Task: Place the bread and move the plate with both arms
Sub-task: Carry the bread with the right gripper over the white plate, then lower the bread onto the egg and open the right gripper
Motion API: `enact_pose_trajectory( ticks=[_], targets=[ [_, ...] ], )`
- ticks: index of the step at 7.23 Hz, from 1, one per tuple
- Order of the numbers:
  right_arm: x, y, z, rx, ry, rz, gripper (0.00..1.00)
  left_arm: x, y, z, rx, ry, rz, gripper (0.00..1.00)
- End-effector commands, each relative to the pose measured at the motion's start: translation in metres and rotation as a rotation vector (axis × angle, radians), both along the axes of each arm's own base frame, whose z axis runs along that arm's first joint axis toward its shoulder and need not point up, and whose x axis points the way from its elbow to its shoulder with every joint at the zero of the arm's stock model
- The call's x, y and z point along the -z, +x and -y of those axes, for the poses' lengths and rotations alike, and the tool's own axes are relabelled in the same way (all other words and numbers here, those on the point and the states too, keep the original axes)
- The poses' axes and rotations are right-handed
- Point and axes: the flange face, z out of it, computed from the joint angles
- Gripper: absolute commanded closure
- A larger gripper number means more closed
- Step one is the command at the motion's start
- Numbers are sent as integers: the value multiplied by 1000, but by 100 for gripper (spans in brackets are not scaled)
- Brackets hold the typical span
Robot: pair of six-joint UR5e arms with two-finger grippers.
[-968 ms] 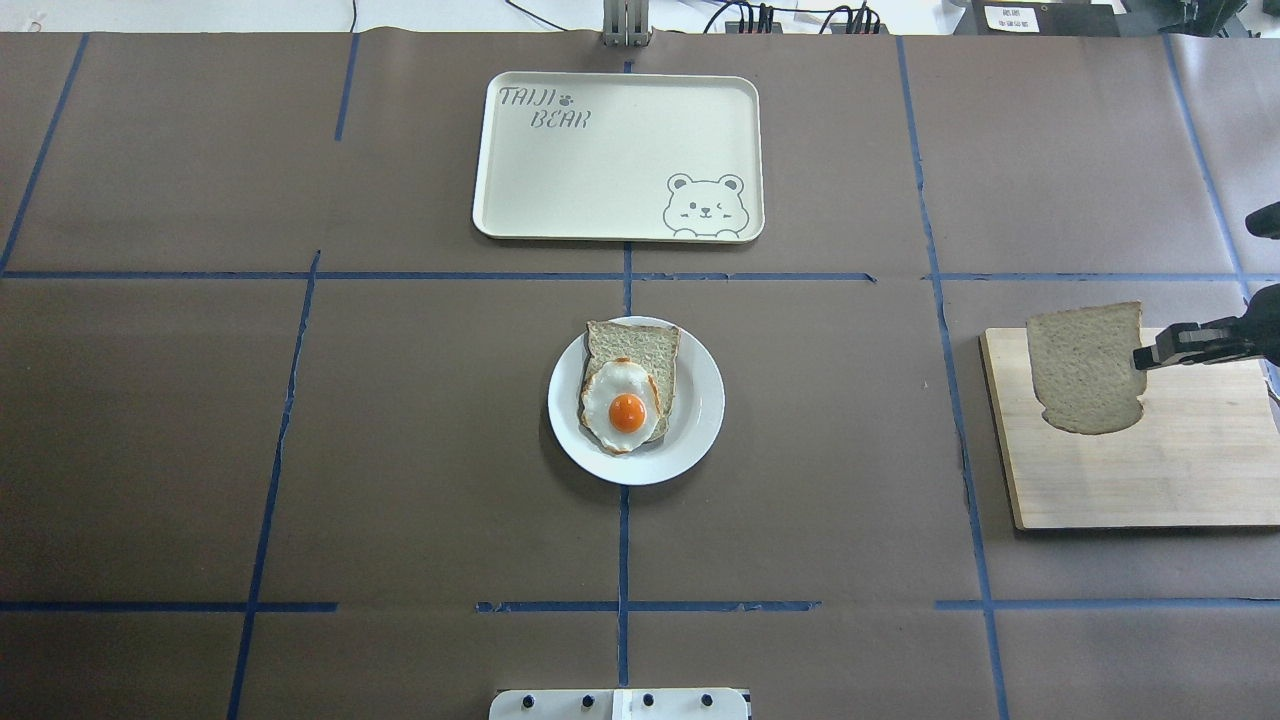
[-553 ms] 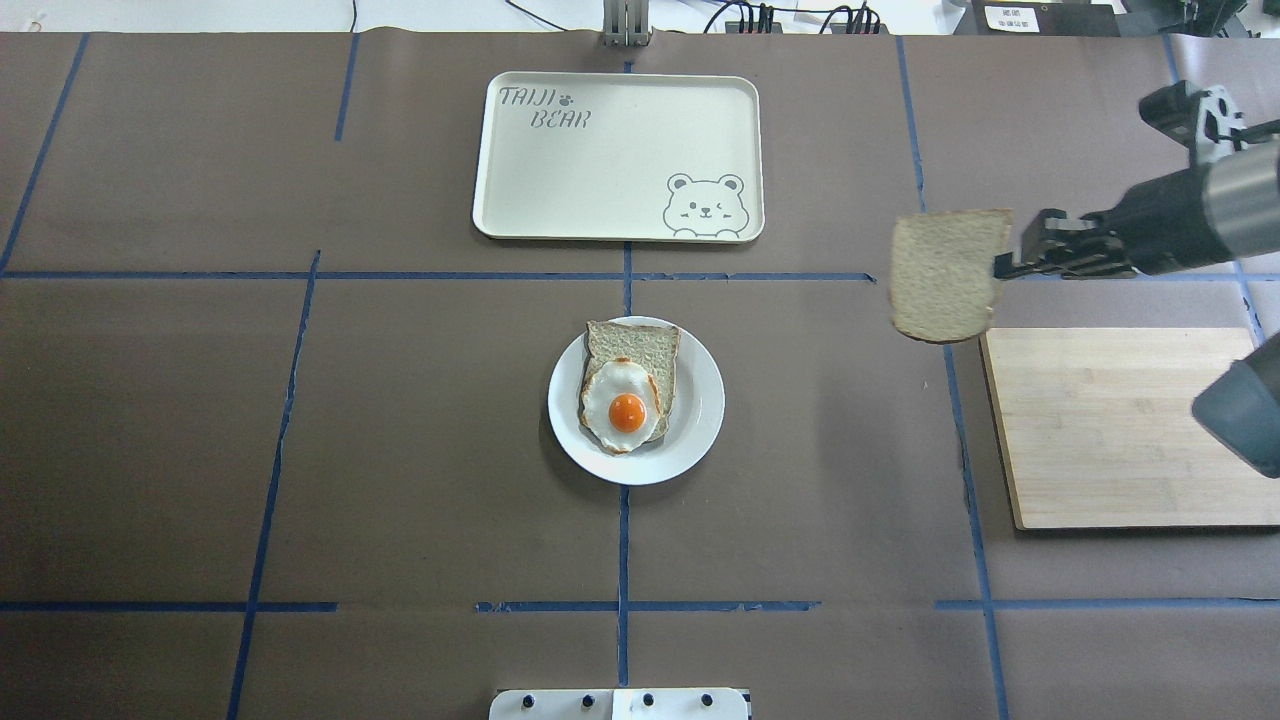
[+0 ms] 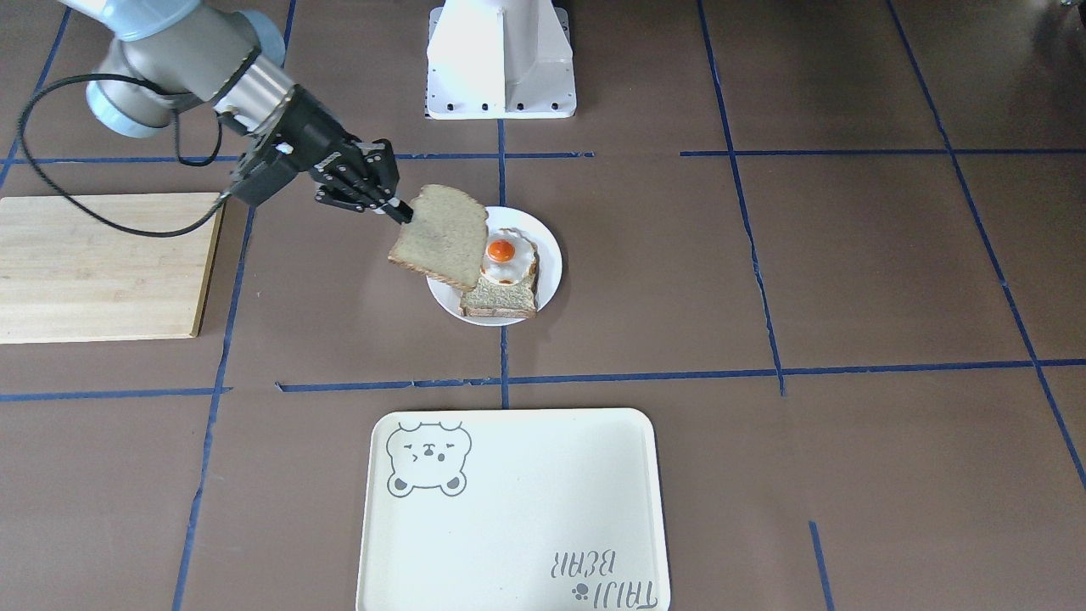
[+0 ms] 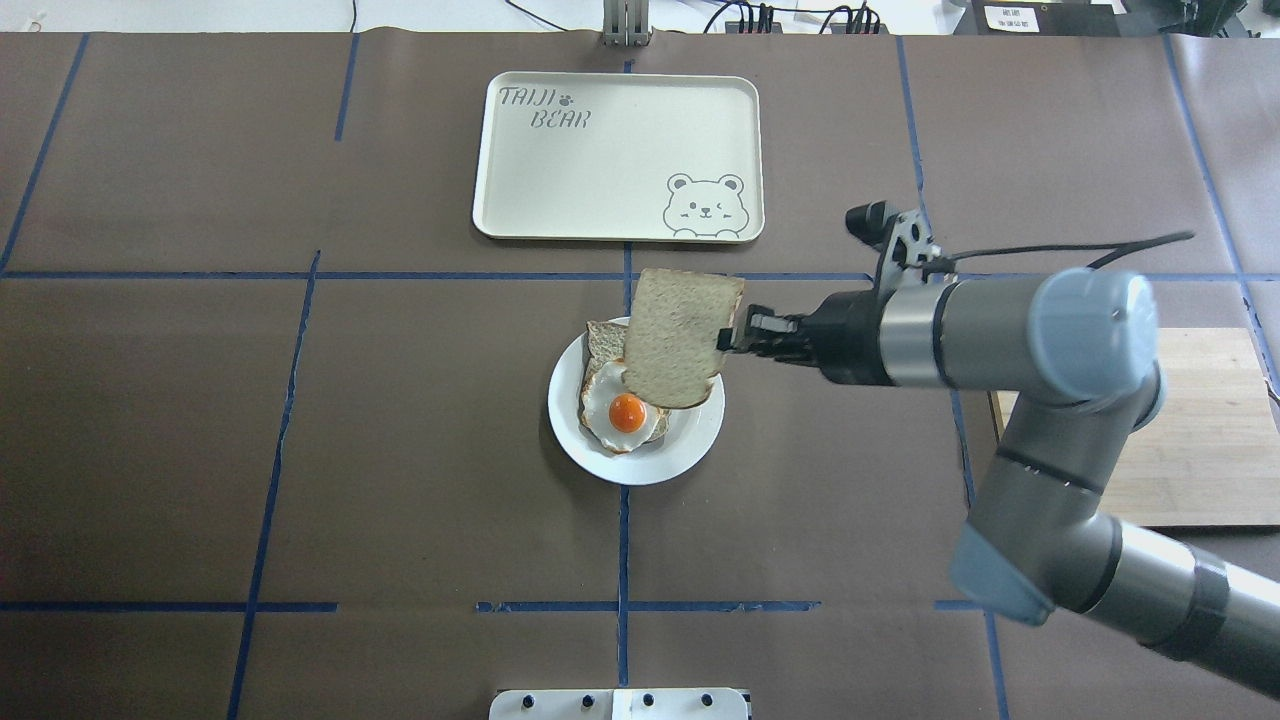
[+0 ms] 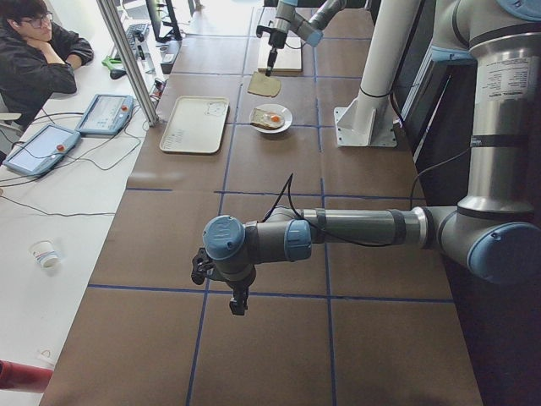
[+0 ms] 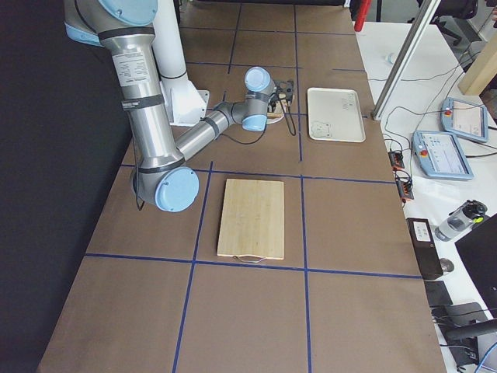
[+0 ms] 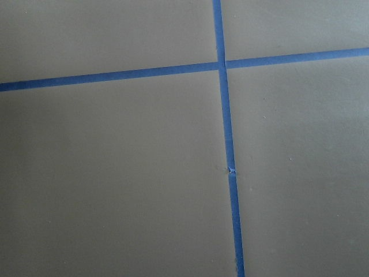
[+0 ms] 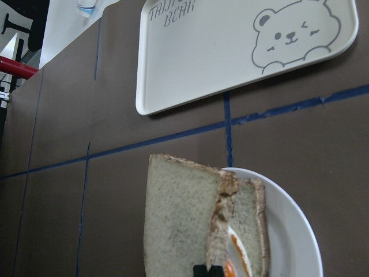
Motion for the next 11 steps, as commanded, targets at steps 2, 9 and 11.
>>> enact_pose_trajectory(
  ticks=[2, 9, 11],
  targets=[
    [-8, -101, -12, -36, -7, -58, 100, -1, 1, 0, -2, -1, -1, 0],
    [-39, -106, -14, -9, -2, -118, 97, 0, 1, 1, 1, -2, -1, 0],
    [-34, -105, -12, -14, -6, -105, 28, 1, 1, 2, 1, 0, 0, 0]
  ],
)
